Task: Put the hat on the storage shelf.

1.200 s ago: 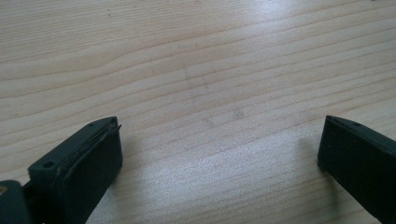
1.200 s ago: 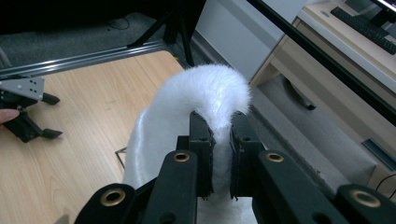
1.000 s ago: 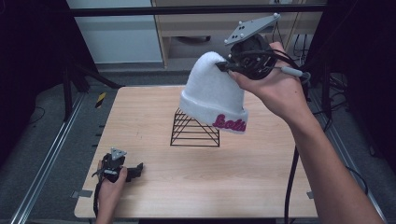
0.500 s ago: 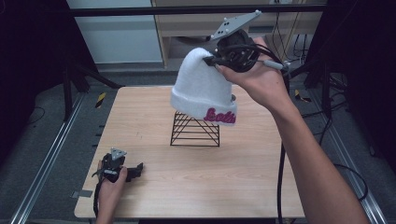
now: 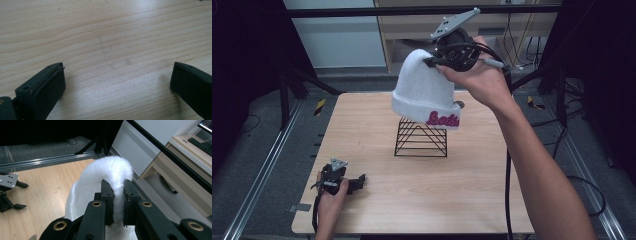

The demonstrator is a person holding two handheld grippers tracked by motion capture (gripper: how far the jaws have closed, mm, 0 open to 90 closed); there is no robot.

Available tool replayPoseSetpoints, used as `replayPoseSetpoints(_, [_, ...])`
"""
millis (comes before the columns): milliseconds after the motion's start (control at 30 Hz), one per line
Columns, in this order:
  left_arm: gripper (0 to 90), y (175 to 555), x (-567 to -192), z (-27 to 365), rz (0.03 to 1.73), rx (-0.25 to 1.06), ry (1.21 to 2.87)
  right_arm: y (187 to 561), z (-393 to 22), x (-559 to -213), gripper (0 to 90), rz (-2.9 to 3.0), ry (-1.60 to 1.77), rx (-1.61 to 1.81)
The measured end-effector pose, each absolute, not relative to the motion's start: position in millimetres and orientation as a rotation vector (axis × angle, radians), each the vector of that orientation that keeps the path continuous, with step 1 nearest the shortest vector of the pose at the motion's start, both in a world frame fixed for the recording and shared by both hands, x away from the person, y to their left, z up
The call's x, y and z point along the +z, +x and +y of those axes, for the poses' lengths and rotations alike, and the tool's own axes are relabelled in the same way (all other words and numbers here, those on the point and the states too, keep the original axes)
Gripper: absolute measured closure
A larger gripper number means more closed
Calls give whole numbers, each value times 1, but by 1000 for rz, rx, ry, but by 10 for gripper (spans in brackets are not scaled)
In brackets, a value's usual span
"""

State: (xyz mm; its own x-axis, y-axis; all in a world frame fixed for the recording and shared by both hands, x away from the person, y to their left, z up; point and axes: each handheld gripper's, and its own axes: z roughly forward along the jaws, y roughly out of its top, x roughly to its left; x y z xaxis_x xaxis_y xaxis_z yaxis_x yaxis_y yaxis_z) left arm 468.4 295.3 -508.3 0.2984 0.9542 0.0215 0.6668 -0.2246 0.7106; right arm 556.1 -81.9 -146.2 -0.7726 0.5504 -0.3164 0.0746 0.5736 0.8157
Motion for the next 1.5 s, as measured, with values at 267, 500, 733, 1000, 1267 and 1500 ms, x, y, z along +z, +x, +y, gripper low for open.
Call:
replayPoseSetpoints(267, [0,469,-508,295,1443,626,1972,565,-79,-155,822,2278,500,1123])
replayPoseSetpoints(500, [0,469,-508,295,1443,626,1972,571,-71,-166,822,2305,491,1121])
replayPoseSetpoints(733, [0,469,-508,295,1443,626,1972,578,-65,-175,821,2327,481,1127])
replayPoseSetpoints(1000, [0,469,-508,295,1443,626,1972,583,-62,-195,820,2369,479,1119])
replayPoseSetpoints(1267, [0,469,-508,295,1444,625,1973,584,-61,-207,820,2383,482,1139])
replayPoseSetpoints(1500, [0,469,-508,295,1443,627,1970,583,-58,-213,820,2400,478,1130])
